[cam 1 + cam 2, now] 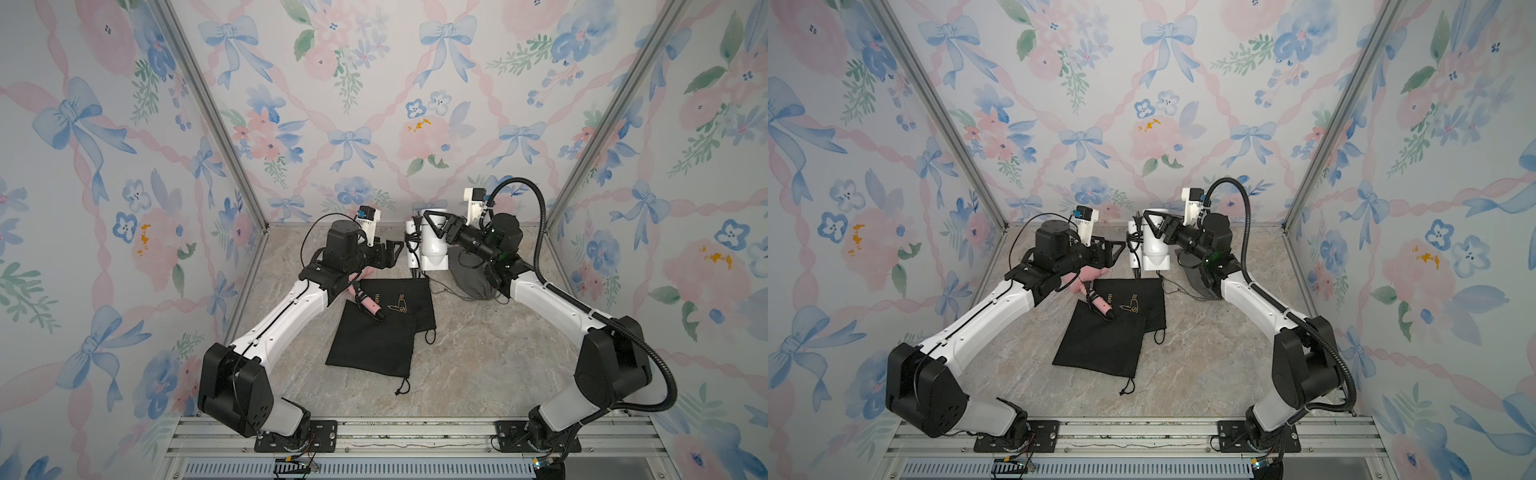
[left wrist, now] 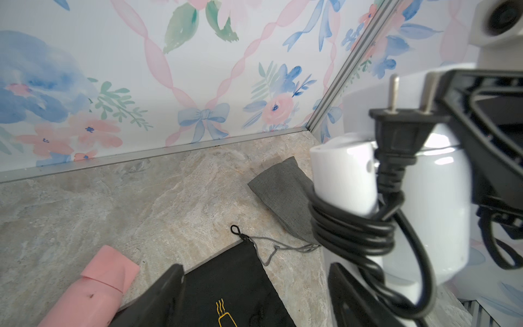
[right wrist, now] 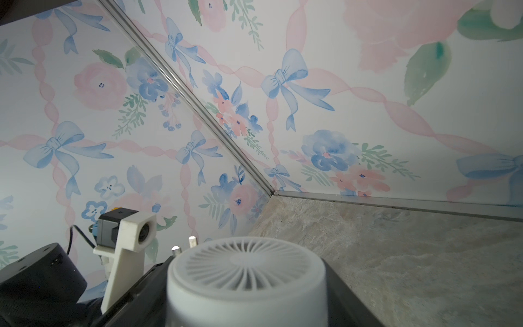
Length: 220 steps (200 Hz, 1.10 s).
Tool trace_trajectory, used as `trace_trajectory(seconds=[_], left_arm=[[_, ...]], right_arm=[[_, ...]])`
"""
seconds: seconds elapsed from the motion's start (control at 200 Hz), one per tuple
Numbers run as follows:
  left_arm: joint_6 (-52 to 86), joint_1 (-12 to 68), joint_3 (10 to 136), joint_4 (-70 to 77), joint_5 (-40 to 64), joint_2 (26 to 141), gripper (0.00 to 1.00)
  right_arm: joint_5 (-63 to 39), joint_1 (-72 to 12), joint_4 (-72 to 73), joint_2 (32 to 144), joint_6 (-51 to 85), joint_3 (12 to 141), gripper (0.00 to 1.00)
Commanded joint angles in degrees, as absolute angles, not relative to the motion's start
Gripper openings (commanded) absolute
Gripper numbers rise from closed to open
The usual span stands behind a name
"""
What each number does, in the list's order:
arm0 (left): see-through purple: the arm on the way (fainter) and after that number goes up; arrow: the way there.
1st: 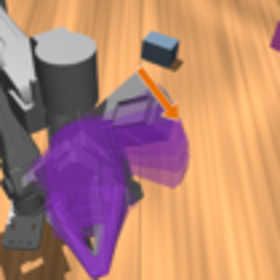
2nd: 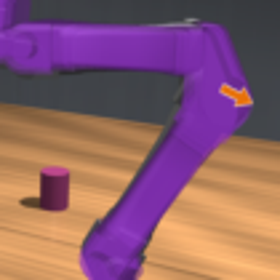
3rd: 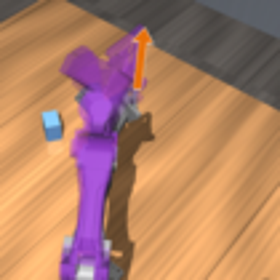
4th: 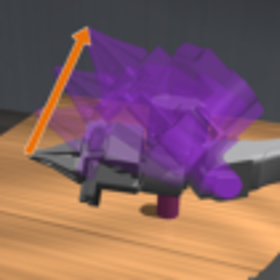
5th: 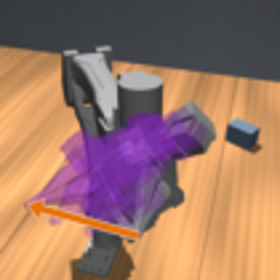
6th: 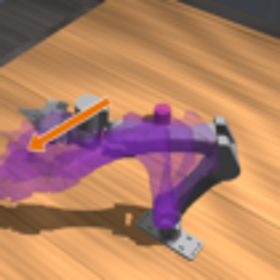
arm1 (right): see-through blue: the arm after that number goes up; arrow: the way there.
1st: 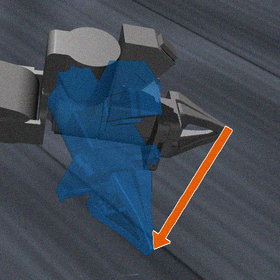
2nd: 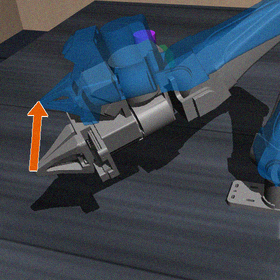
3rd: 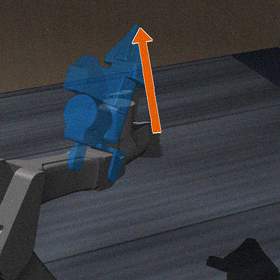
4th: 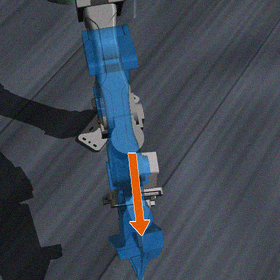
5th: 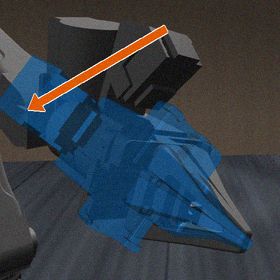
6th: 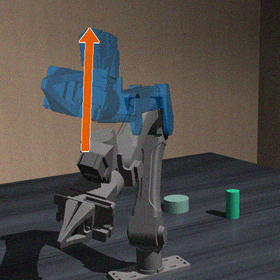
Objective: Pack away hair dryers
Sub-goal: Fold the hair dryer, then adjust the hair dryer.
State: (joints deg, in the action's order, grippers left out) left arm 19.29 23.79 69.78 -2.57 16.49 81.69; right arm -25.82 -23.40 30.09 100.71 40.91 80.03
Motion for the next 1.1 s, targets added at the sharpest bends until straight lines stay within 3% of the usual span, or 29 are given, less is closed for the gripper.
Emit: trace_trajectory(seconds=[0.0, 0.405, 0.755, 1.095], left_arm=[[21.3, 22.9, 68.5, -1.0, 24.4, 79.8, 0.87], [36.8, 22.1, 62.1, 20.1, 40.2, 79.9, 0.92], [44.3, 23.2, 60.9, 32.4, 40.0, 83.2, 0.88], [44.6, 25.3, 62.5, 34.5, 39.0, 87.4, 0.81]], right_arm=[[-27.4, -23.3, 32.3, 98.2, 40.8, 79.9, 0.33], [-29.0, -23.2, 34.2, 97.0, 43.6, 80.3, 0.33], [-29.1, -23.9, 34.3, 96.8, 44.1, 80.7, 0.33], [-29.2, -24.6, 34.4, 97.5, 44.9, 81.9, 0.34]])
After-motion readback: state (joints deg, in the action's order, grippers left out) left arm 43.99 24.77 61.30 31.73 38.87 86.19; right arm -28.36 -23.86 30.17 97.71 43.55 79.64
